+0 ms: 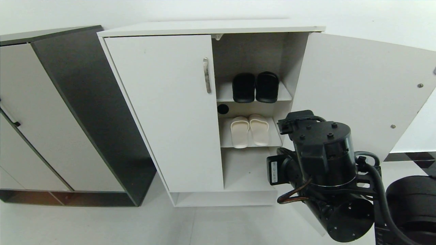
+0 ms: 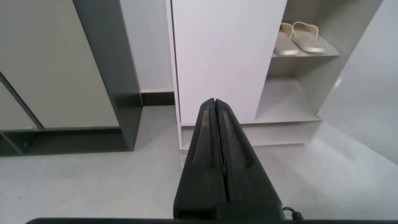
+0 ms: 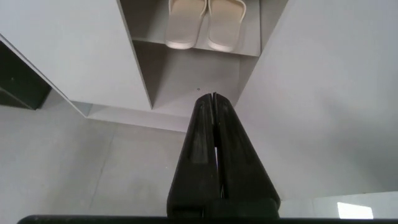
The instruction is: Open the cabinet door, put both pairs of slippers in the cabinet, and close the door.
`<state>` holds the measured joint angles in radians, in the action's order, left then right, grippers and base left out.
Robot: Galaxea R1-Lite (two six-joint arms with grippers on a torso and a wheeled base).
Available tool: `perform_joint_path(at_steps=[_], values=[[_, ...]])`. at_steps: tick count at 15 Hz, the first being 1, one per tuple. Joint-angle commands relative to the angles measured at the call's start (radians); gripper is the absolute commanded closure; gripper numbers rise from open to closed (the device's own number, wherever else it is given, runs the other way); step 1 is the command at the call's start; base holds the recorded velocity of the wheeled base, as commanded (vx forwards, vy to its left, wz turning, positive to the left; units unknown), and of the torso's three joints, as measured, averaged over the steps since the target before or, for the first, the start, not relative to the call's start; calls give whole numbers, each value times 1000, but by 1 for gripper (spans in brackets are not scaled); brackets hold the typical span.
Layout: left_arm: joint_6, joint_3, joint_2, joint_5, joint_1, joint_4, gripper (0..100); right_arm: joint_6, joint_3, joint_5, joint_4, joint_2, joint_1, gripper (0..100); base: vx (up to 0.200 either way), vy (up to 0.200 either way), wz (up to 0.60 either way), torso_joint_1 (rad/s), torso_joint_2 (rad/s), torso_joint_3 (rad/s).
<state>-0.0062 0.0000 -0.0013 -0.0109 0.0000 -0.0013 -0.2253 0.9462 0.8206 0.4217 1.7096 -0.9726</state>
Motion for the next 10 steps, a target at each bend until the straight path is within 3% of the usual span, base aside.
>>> perform_joint_path(at_steps=[1,6,10], values=[[-1,0,1,0,0,0,100,0,-1,0,0,4,2,100,0,0,0,0,0,0],[-1,0,1,0,0,0,100,0,-7,-3,0,8,2,100,0,0,0,0,0,0],[0,0,1,0,0,0,100,0,-7,-12,0,7,2,100,0,0,0,15,-185,-265]])
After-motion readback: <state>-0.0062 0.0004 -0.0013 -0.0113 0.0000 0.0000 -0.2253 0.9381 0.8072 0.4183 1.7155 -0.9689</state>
